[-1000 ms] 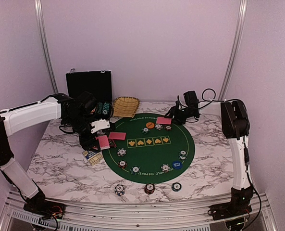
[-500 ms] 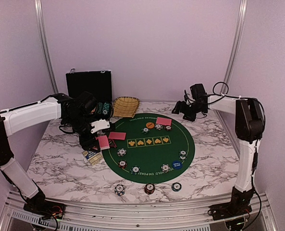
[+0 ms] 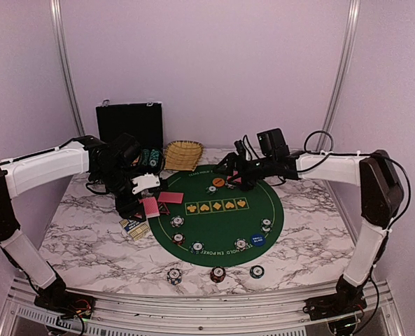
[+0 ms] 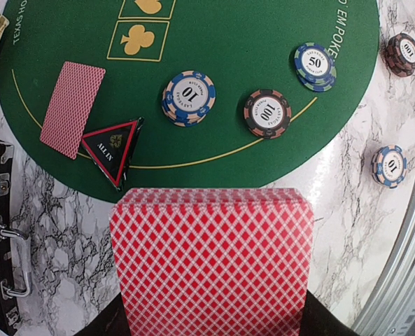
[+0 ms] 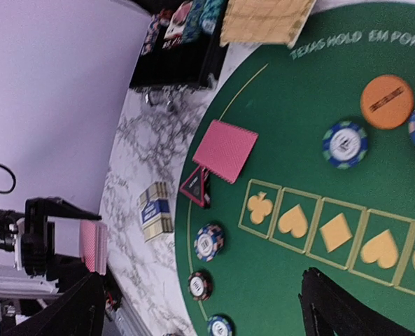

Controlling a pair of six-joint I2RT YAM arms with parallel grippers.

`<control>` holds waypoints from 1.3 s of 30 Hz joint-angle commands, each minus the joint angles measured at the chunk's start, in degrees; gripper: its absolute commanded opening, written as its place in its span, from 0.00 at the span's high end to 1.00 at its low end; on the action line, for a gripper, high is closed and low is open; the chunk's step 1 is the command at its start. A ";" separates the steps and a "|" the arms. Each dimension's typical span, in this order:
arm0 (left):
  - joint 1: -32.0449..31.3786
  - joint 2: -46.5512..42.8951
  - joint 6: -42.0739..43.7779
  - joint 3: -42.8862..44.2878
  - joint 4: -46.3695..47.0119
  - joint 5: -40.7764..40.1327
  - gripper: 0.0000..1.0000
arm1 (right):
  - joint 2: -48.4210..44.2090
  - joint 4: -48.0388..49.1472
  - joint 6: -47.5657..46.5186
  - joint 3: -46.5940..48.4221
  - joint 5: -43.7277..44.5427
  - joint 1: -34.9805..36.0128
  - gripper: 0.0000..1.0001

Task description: Distribute texas hold em gaming equipment

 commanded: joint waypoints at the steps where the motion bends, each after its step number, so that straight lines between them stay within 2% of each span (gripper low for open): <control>1: 0.02 -0.70 -0.46 1.98 -0.99 0.10 1.00 | 0.70 11.82 8.92 -3.14 -8.34 5.53 0.05; 9: -0.04 -0.23 -0.84 3.06 -0.99 0.74 1.00 | 7.79 23.73 17.24 -2.85 -11.99 13.75 0.05; 20: -0.04 0.40 -1.14 3.41 -0.99 1.69 1.00 | 15.58 30.32 22.89 3.08 -13.63 18.91 0.05; 39: -0.04 1.35 -1.30 4.01 -0.99 2.83 1.00 | 25.05 33.09 26.97 13.52 -16.06 21.59 0.04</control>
